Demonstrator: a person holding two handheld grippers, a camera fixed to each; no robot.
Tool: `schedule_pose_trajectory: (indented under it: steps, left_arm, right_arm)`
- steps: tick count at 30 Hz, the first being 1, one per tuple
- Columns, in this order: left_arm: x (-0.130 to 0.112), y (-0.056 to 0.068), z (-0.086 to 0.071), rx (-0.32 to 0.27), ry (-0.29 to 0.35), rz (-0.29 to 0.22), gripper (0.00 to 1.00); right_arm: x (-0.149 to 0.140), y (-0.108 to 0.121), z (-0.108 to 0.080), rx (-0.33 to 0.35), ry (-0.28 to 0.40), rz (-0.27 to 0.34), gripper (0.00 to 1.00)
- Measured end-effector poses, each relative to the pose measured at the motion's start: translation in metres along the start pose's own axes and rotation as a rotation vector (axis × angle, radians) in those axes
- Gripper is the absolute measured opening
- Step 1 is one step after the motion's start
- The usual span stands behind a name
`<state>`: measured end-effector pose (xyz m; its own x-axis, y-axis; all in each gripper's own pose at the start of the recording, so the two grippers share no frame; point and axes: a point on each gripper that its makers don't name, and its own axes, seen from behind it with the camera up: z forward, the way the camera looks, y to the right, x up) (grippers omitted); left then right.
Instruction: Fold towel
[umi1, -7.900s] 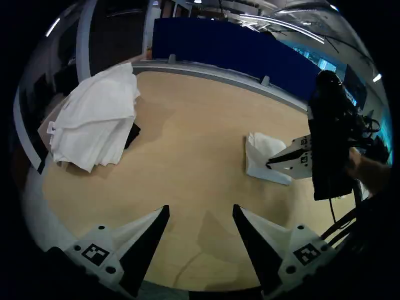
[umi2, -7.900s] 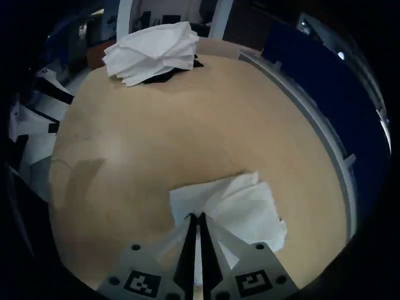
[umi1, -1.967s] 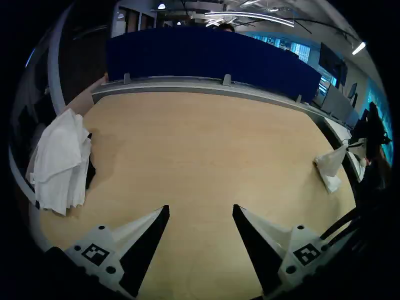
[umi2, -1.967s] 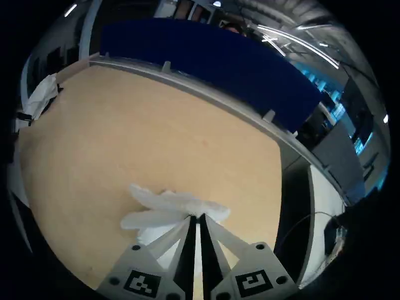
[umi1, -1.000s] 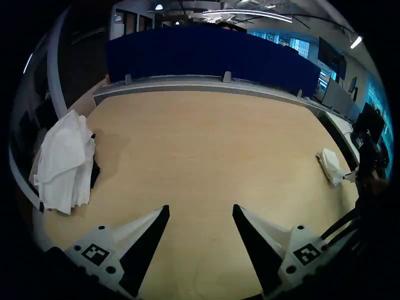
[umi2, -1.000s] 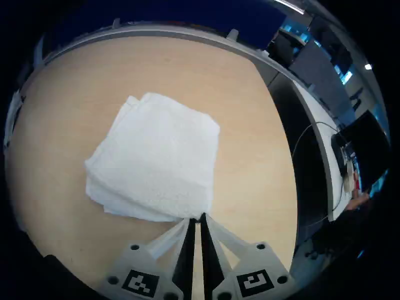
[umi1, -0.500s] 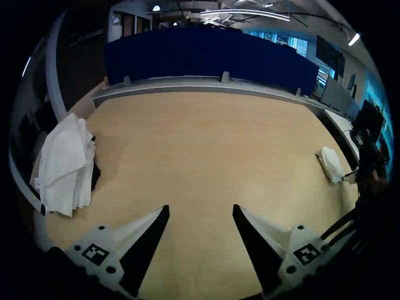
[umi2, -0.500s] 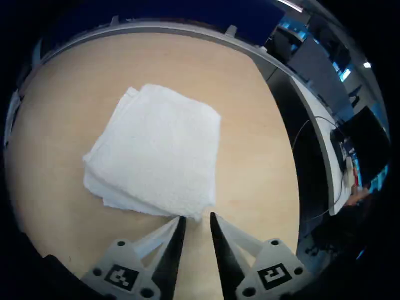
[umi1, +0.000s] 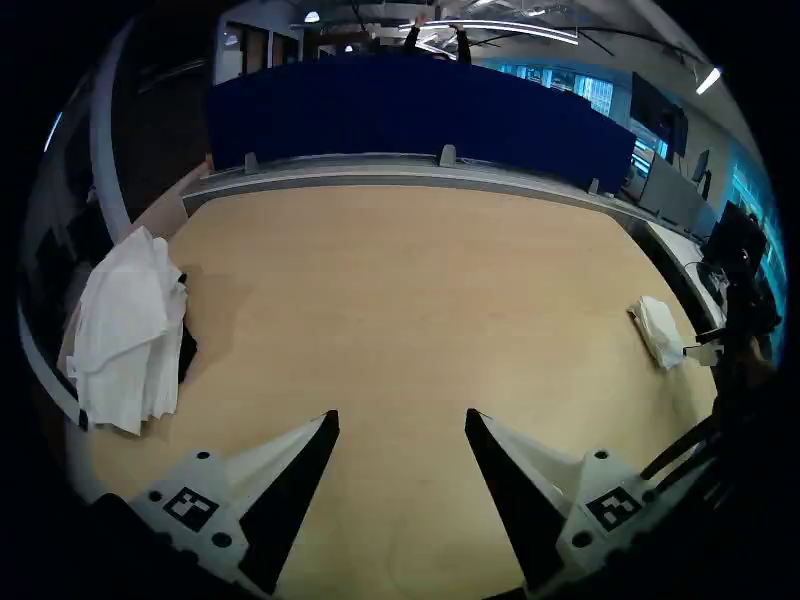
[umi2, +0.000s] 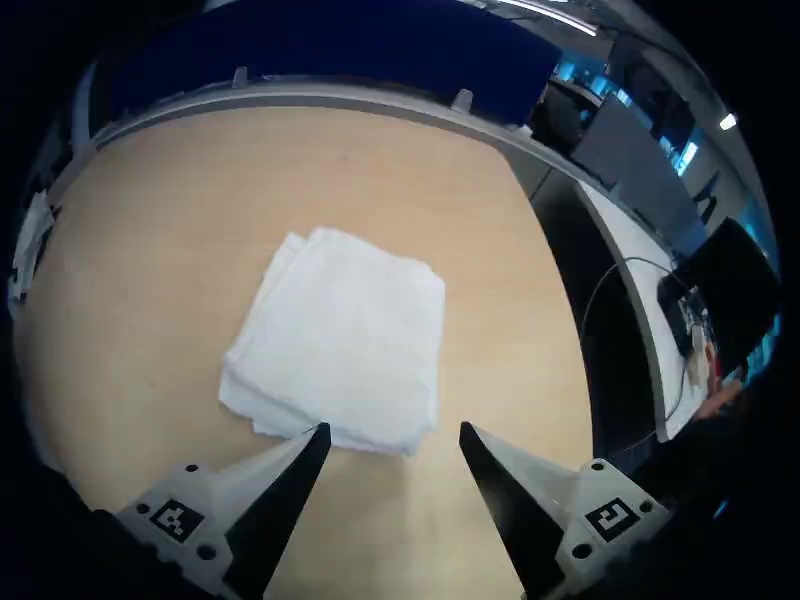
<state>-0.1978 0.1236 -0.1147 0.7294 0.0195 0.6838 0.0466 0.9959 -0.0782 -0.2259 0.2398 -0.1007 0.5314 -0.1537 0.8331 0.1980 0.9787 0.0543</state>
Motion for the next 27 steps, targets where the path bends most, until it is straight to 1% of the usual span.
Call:
schedule_pose_trajectory:
  steps: [5, 9, 11, 15, 19, 23, 27]
  left_arm:
    - [0.0, -0.001, -0.002, 0.002, 0.002, 0.0, 0.94]
    - [-0.001, -0.004, -0.003, 0.007, 0.002, -0.005, 0.94]
    - [-0.002, -0.006, -0.004, 0.01, 0.002, -0.007, 0.94]
    - [-0.003, -0.011, -0.006, 0.018, 0.003, -0.011, 0.94]
    - [-0.005, -0.015, -0.007, 0.025, 0.002, -0.014, 0.94]
    - [-0.005, -0.018, -0.007, 0.029, 0.002, -0.014, 0.94]
    - [-0.002, -0.02, -0.007, 0.029, 0.007, -0.011, 0.94]
  right_arm:
    - [0.022, -0.018, 0.001, 0.037, 0.039, -0.004, 1.0]
    - [0.031, -0.032, 0.006, 0.063, 0.047, -0.016, 1.0]
    - [0.031, -0.037, 0.009, 0.073, 0.043, -0.026, 1.0]
    - [0.019, -0.044, 0.02, 0.086, 0.012, -0.057, 1.0]
    - [0.007, -0.047, 0.029, 0.099, -0.013, -0.089, 1.0]
    - [0.002, -0.047, 0.036, 0.102, -0.024, -0.118, 1.0]
    - [0.011, -0.047, 0.029, 0.1, 0.0, -0.112, 1.0]
